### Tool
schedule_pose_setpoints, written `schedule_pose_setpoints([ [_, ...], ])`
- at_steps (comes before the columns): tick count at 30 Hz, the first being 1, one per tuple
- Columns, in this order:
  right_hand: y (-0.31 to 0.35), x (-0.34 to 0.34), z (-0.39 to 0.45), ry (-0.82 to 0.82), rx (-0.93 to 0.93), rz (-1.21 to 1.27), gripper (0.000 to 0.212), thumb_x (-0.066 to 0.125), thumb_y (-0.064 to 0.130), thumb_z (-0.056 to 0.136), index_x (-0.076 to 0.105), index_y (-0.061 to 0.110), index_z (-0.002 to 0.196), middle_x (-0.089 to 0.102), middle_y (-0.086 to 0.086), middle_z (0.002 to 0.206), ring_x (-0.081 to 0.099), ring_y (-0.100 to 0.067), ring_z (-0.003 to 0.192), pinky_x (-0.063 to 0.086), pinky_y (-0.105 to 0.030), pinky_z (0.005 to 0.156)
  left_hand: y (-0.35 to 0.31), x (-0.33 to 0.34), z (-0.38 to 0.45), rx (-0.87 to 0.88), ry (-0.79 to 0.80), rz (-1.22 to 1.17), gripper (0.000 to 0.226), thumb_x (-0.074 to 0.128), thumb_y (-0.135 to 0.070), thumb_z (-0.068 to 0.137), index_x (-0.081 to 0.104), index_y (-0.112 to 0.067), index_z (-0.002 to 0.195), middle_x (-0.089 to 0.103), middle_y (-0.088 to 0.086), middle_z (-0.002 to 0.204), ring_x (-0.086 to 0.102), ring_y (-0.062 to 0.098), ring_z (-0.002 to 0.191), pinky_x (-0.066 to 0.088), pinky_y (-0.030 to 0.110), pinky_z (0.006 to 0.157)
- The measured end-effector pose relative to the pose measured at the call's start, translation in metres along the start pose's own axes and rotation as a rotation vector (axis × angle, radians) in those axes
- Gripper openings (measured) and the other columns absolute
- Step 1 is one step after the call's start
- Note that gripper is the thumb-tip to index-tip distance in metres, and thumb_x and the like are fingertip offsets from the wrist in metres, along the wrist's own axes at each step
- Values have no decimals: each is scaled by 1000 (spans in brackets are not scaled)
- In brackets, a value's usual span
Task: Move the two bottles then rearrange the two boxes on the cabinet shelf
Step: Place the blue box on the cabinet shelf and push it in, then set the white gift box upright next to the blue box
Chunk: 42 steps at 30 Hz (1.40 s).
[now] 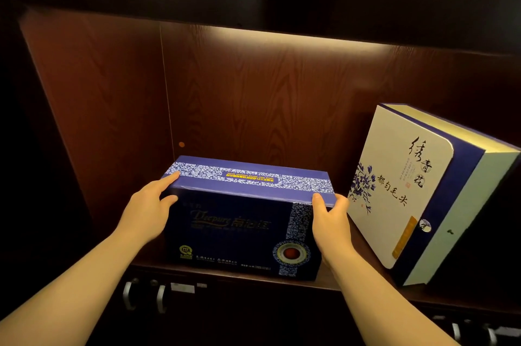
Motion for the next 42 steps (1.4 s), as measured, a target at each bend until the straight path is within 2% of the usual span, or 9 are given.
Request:
schedule_pose_setpoints([
  [5,1,-2,-1,-3,4,24,35,51,44,101,39,24,128,59,-3,114,59,-10,91,45,-30,64,-7,1,-3,43,33,73,60,62,-28,96,38,-25,151,47,14,143,54,31,113,46,41,90],
  [9,2,-6,-1,34,27,43,28,53,45,101,39,30,119,59,5,106,58,-6,91,45,-30,64,-16,-2,-6,43,-12,220,58,68,-37,91,50,-20,143,29,20,154,24,44,138,34,59,106],
  [14,-5,-41,-9,0,-64,-95,12,54,34,101,58,23,104,63,-2,94,61,-17,82,46,-30,63,-66,-6,-11,402,-268,256,35,56,-32,89,72,-6,105,65,15,110,59,41,99,49,53,81],
  [19,-29,-118,-16,-190,-101,-234,36,66,34,95,49,26,125,57,7,106,61,-12,91,48,-23,69,-135,36,1,522,-105,87,25,69,-7,87,66,-14,111,64,-4,91,65,25,81,52,41,67],
  [21,-26,-159,-13,-374,-175,-271,48,71,33,91,48,19,130,51,4,117,57,-16,106,52,-32,84,-166,57,10,535,-39,-3,26,68,-8,88,67,-14,113,64,-6,91,63,22,80,53,42,71],
  [25,-11,-223,-4,-694,-273,-384,77,76,45,79,36,19,140,35,-2,139,42,-31,131,48,-50,99,-234,110,36,471,123,-169,27,65,-23,91,63,-24,118,63,-10,95,62,13,81,52,37,73],
  [30,-18,-252,40,-568,-99,-329,119,85,54,69,3,38,154,17,8,160,24,-27,149,40,-55,110,-326,195,78,274,343,-364,48,55,-54,91,46,-36,134,62,-9,121,61,3,88,46,23,65],
  [35,-32,-246,61,-429,-48,-197,130,87,56,62,-8,51,151,17,14,163,25,-19,149,35,-45,114,-387,270,119,-18,533,-601,74,38,-71,91,20,-36,153,32,-1,160,37,29,141,31,52,110],
  [42,-37,-245,66,-473,-38,-241,129,88,52,64,0,40,157,19,9,165,26,-18,148,34,-42,117,-423,315,140,-148,677,-883,87,16,-83,84,40,-29,148,47,7,151,40,35,138,21,61,114],
])
Point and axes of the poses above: each hand's wrist, its own z-axis towards the middle knuckle, its own x-axis out of the palm, y = z × x, the point moved 6 cm from there along z, towards the middle knuckle
